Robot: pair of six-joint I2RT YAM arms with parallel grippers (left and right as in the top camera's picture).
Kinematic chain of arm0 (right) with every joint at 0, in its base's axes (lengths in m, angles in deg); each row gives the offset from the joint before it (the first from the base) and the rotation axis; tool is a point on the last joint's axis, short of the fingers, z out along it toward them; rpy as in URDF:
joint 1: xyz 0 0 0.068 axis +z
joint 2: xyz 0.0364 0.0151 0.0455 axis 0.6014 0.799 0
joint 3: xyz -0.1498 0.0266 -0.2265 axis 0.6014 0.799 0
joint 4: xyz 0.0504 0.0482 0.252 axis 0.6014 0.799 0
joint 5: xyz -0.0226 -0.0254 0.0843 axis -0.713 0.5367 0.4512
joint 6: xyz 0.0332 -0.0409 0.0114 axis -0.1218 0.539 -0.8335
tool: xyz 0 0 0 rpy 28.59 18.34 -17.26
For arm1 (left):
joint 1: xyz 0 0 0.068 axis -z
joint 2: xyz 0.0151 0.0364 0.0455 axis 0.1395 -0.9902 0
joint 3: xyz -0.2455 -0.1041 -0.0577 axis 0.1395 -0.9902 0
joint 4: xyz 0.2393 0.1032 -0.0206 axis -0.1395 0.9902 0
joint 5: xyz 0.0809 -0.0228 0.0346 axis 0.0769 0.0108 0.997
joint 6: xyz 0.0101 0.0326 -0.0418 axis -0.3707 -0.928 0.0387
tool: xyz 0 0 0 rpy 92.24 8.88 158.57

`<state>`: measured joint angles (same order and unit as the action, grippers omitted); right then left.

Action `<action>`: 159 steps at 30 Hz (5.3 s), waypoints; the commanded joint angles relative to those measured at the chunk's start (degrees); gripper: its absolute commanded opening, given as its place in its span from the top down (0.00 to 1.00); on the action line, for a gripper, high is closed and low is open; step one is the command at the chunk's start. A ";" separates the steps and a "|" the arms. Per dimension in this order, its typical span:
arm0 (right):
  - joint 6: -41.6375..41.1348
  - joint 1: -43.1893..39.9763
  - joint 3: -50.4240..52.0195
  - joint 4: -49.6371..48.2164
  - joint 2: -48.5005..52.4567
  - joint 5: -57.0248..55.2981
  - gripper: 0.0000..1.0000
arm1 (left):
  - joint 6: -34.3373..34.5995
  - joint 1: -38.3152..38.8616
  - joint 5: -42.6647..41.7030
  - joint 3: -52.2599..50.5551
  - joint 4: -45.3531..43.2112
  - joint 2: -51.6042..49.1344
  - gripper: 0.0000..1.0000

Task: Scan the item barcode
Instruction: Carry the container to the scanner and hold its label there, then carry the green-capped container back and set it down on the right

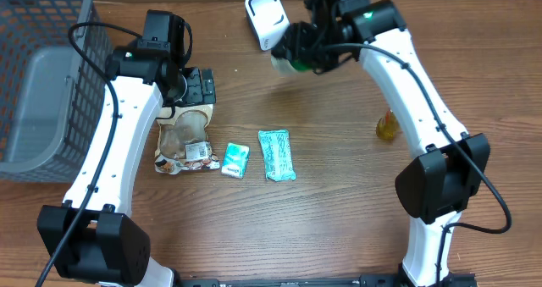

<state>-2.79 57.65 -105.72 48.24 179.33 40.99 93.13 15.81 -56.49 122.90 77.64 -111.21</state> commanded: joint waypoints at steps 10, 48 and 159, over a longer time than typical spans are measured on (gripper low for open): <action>0.85 0.70 1.18 -30.95 4.02 -16.13 0.87 | -1.11 -0.26 -0.28 0.90 -0.02 -0.11 0.00; 0.39 0.85 1.18 -76.24 27.50 -19.74 0.92 | -1.11 -0.26 -0.31 0.90 -0.02 -0.11 0.00; -1.40 4.37 28.76 2.08 -1.05 -29.70 0.43 | -1.11 -0.22 -0.28 0.90 -0.02 -0.11 0.00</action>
<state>-3.51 63.18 -77.00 50.19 179.48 17.17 93.13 15.81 -56.49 122.94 77.64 -111.24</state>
